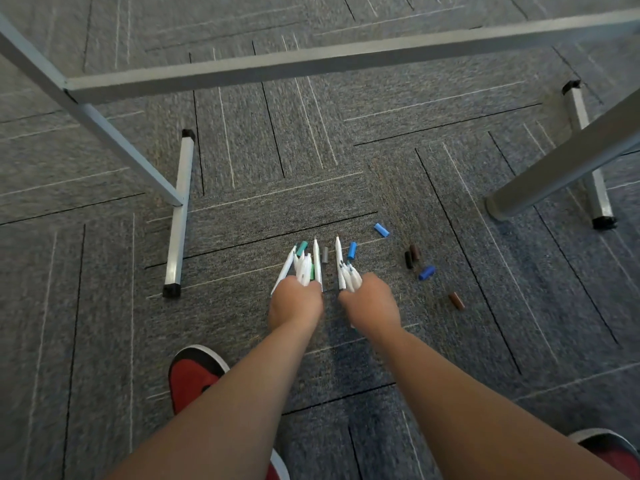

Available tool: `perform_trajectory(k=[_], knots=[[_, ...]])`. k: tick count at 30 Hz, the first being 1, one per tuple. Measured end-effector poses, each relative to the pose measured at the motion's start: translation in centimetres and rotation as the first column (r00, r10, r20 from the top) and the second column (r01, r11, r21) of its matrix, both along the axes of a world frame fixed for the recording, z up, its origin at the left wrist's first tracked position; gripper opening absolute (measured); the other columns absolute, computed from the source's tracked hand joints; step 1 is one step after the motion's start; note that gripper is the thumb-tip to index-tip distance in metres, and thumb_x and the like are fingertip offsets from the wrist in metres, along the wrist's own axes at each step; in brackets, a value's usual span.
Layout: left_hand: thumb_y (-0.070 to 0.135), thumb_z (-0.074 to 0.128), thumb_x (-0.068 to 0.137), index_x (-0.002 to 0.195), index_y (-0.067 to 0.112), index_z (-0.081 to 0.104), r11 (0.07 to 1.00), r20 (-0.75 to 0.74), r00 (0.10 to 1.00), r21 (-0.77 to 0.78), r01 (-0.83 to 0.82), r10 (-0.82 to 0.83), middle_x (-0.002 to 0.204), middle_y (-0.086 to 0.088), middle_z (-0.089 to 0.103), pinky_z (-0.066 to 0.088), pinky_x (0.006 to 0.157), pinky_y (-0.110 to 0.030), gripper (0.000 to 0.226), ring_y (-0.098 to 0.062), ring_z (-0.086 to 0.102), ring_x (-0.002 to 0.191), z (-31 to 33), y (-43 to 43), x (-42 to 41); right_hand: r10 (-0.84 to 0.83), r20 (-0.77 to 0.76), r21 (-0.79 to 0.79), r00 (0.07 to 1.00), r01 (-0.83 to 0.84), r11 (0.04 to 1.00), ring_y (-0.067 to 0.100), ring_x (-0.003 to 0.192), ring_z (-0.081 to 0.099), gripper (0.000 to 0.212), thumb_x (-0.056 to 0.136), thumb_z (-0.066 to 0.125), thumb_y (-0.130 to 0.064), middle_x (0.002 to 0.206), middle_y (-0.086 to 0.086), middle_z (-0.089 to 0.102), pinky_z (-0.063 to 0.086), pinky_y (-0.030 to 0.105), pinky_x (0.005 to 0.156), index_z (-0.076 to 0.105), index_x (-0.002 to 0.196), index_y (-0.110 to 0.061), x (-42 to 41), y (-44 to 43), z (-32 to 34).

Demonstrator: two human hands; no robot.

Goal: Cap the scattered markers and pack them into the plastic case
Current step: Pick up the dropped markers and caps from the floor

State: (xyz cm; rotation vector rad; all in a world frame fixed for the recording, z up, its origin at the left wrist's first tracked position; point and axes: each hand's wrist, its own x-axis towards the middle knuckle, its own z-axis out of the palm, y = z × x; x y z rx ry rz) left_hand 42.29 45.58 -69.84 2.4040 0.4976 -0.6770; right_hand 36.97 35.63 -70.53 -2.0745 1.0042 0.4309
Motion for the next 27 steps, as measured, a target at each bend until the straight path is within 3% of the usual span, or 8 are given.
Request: perform_trajectory(k=[4, 8, 15, 18, 23, 27], knots=[[0.031, 0.058, 0.09, 0.103, 0.018, 0.067, 0.981, -0.01, 0.988, 0.116, 0.155, -0.155, 0.085, 0.0, 0.06, 0.033, 0.054, -0.028, 0.02, -0.021, 0.051, 0.068, -0.1, -1.0, 1.4, -0.055, 0.035, 0.009, 0.998, 0.055, 0.998, 0.02, 0.077, 0.061, 0.016, 0.083, 0.061, -0.028, 0.085, -0.002, 0.06, 0.054, 0.041, 0.072, 0.05, 0.094, -0.022, 1.6, -0.5, -0.4], [0.029, 0.057, 0.092, 0.11, 0.019, 0.066, 0.956, 0.0, 0.971, 0.174, 0.237, -0.241, 0.098, -0.003, 0.067, 0.04, 0.061, -0.032, 0.022, -0.024, 0.053, 0.074, -1.0, -1.8, 2.2, -0.062, -0.009, -0.087, 0.998, 0.061, 0.994, 0.019, 0.08, 0.06, 0.015, 0.087, 0.063, -0.034, 0.088, -0.004, 0.061, 0.05, 0.034, 0.069, 0.053, 0.093, -0.023, 2.8, -1.3, -1.4], [0.023, 0.057, 0.095, 0.1, 0.01, 0.068, 0.883, 0.025, 0.926, 0.314, 0.35, -0.376, 0.093, -0.007, 0.069, 0.041, 0.059, -0.031, 0.018, -0.027, 0.062, 0.079, -2.3, -2.8, 3.3, 0.028, -0.091, -0.17, 0.996, -0.043, 0.984, 0.018, 0.076, 0.057, 0.01, 0.091, 0.059, -0.029, 0.081, -0.004, 0.057, 0.042, 0.031, 0.065, 0.052, 0.09, -0.021, 5.0, -2.1, -2.6], [0.021, 0.056, 0.096, 0.094, 0.01, 0.066, 0.876, 0.001, 0.924, 0.316, 0.364, -0.383, 0.09, -0.006, 0.068, 0.039, 0.059, -0.032, 0.016, -0.024, 0.054, 0.071, -2.7, -3.3, 3.6, 0.055, -0.101, -0.172, 0.993, -0.072, 0.982, 0.017, 0.073, 0.057, 0.009, 0.093, 0.057, -0.03, 0.081, -0.003, 0.059, 0.042, 0.03, 0.062, 0.055, 0.089, -0.022, 5.7, -2.1, -3.1], [0.018, 0.053, 0.094, 0.081, 0.014, 0.059, 0.884, -0.009, 0.924, 0.287, 0.369, -0.383, 0.088, -0.007, 0.067, 0.041, 0.06, -0.032, 0.015, -0.029, 0.065, 0.081, -3.5, -3.9, 4.2, 0.119, -0.141, -0.211, 0.983, -0.147, 0.966, 0.018, 0.066, 0.056, 0.008, 0.094, 0.057, -0.02, 0.078, -0.001, 0.06, 0.038, 0.027, 0.055, 0.057, 0.087, -0.017, 6.8, -1.9, -3.0], [0.022, 0.058, 0.089, 0.077, 0.013, 0.059, 0.932, -0.016, 0.955, 0.214, 0.293, -0.297, 0.083, -0.006, 0.067, 0.042, 0.059, -0.03, 0.015, -0.029, 0.063, 0.076, -3.8, -3.9, 4.3, 0.112, -0.162, -0.201, 0.98, -0.143, 0.969, 0.014, 0.057, 0.051, 0.021, 0.091, 0.055, -0.013, 0.071, 0.0, 0.058, 0.035, 0.025, 0.049, 0.052, 0.071, -0.017, 7.4, -1.9, -2.9]])
